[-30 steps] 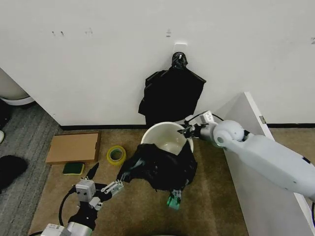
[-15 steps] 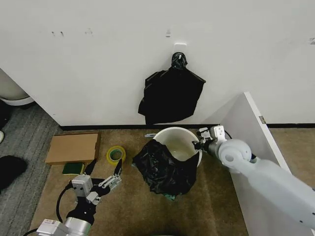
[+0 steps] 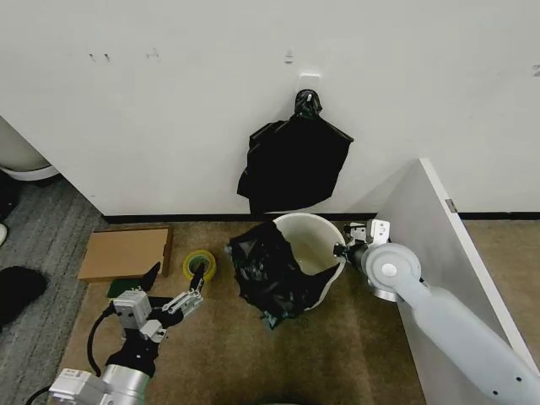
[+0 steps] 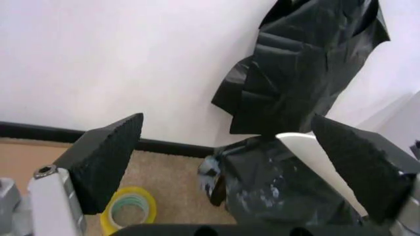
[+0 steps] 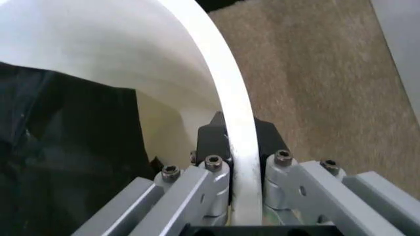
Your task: Place the garbage bag over the trash bin.
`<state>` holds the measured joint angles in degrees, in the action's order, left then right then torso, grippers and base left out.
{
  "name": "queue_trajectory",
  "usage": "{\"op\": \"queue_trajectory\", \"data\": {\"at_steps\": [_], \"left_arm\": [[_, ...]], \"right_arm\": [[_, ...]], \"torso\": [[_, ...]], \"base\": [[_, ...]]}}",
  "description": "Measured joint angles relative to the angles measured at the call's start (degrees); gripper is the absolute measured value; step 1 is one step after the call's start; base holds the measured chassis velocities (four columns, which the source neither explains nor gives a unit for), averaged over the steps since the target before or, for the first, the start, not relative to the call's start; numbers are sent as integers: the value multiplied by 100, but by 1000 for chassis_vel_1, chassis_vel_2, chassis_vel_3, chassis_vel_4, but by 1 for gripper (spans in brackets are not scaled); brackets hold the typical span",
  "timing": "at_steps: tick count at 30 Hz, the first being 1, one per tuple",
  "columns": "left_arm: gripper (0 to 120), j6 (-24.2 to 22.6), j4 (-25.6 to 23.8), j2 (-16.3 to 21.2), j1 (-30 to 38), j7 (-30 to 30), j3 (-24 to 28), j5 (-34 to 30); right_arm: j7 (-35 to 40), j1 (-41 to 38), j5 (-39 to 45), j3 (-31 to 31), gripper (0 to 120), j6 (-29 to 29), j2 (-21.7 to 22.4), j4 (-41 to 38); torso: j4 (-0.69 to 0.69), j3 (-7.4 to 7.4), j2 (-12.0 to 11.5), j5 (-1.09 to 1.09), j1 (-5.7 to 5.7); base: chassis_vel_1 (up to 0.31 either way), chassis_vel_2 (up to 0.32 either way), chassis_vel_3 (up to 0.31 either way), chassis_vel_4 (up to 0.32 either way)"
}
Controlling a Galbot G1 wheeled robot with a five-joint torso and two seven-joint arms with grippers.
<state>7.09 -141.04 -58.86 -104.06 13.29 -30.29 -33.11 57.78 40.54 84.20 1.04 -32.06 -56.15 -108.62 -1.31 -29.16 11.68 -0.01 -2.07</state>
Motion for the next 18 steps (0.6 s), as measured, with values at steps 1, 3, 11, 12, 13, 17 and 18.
{"op": "queue_trajectory", "data": {"at_steps": [1, 3, 11, 12, 13, 17, 18], "left_arm": [[100, 10, 2, -37, -25, 1, 7, 1], [100, 14, 16, -79, -33, 2, 43, 15], [100, 4, 35, -127, -19, 4, 187, 133], [100, 1, 35, -131, -19, 4, 196, 145], [100, 0, 36, -136, -19, 4, 199, 155], [100, 4, 35, -192, -57, -1, 199, 221], [100, 11, 35, -204, -74, -3, 199, 236]], "right_arm": [[132, 173, 0, 102, 2, 97, -91, -83], [228, 373, -10, 235, 2, 212, -202, -159], [261, 938, -129, 608, 2, 565, -505, -364], [215, 1028, -207, 638, 2, 623, -563, -376], [169, 1095, -274, 651, 2, 662, -604, -380], [-340, 1408, -847, 658, 2, 1011, -782, -392], [-456, 1459, -962, 652, 2, 1105, -813, -415]], "torso": [[-1, 0, 0, 1, 0], [-2, 0, 0, 0, 0], [-2, 0, 0, 0, 0], [-2, 0, 0, 0, 0], [-2, 0, 0, 0, 0], [0, 0, 0, 1, 0], [0, 0, 0, 1, 0]], "base": [[0, 0, 0, 0], [0, 0, 0, 0], [0, 0, 0, 0], [0, 0, 0, 0], [0, 0, 0, 0], [0, 0, 0, 0], [0, 0, 0, 0]]}}
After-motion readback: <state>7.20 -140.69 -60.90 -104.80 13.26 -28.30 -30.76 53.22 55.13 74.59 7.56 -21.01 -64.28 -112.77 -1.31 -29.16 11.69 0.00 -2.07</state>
